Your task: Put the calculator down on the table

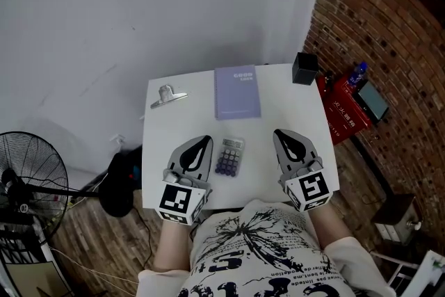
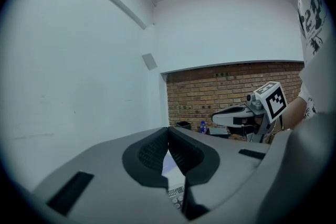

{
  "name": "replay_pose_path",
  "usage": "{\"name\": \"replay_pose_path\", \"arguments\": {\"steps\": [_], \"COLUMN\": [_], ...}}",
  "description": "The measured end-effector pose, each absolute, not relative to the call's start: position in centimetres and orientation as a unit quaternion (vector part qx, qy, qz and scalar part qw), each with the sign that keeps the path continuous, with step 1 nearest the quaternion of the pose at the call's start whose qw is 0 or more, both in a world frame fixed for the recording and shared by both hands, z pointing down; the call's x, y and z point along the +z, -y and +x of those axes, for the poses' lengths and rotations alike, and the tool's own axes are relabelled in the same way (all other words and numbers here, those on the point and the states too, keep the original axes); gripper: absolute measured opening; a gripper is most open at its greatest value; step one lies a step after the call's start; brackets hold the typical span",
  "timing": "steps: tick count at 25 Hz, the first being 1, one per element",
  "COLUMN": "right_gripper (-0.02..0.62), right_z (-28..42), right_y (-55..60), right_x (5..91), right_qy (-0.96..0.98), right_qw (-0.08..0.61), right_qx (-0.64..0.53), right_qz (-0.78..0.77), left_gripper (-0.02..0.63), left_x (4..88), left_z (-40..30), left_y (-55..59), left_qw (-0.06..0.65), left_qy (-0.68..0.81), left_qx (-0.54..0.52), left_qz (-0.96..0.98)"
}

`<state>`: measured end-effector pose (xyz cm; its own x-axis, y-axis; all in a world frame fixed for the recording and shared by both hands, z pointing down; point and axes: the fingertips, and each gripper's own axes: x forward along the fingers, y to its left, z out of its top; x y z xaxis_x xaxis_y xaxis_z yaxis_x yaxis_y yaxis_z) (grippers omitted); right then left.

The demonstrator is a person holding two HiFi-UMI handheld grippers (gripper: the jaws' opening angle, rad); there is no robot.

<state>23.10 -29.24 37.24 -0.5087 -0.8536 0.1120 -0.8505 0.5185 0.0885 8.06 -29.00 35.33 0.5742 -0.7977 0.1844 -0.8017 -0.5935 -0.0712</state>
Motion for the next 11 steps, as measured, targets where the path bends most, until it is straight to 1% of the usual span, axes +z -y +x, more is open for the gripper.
{"name": "replay_pose_path", "arguments": {"steps": [11], "right_gripper": [0.012], "right_z": [24.09], "right_y": [29.48], "right_x": [37.46], "right_qy": [0.872], "right_qw": [0.076], "right_qx": [-0.018], "right_qz": [0.483], "left_gripper": [0.014], "left_x": [35.63], "left_z": [8.83], "left_y": [29.14], "left_qw": [0.016], "left_qy": [0.461], "left_qx": [0.100], "left_qz": [0.881]}}
